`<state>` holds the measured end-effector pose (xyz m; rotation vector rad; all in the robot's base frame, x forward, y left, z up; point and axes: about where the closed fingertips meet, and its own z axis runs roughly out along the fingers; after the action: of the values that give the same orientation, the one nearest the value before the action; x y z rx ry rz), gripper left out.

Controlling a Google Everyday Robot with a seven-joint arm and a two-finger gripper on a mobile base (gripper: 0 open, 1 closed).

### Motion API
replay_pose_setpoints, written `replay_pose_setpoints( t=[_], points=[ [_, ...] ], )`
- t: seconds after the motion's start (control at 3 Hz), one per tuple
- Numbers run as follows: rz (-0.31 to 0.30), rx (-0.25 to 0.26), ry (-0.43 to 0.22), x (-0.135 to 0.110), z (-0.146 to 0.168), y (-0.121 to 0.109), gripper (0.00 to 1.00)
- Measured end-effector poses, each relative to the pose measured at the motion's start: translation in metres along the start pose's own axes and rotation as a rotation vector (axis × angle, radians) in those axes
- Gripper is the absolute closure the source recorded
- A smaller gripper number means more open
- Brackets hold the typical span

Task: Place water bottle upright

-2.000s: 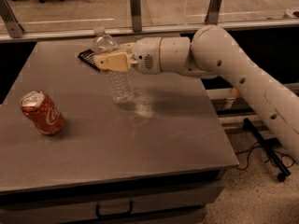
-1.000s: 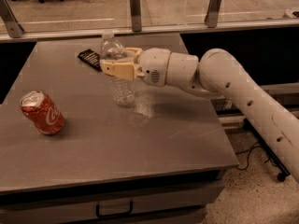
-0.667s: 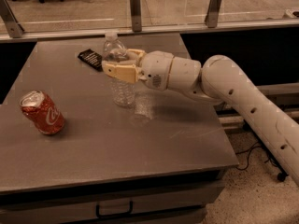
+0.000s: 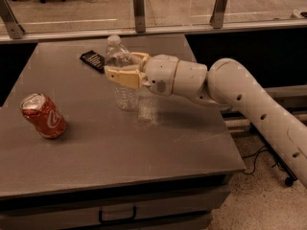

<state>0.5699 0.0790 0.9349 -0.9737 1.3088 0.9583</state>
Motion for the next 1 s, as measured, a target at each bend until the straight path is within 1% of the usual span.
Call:
replay_pose_setpoints(
  t=[0.67, 1.0],
  points=[
    [-0.007, 0.033, 0.034, 0.0021, -0.0097, -0.0015, 0.12],
    [-0.007, 0.047, 0.052, 0.0013, -0.0138, -0.0045, 0.0]
  ],
)
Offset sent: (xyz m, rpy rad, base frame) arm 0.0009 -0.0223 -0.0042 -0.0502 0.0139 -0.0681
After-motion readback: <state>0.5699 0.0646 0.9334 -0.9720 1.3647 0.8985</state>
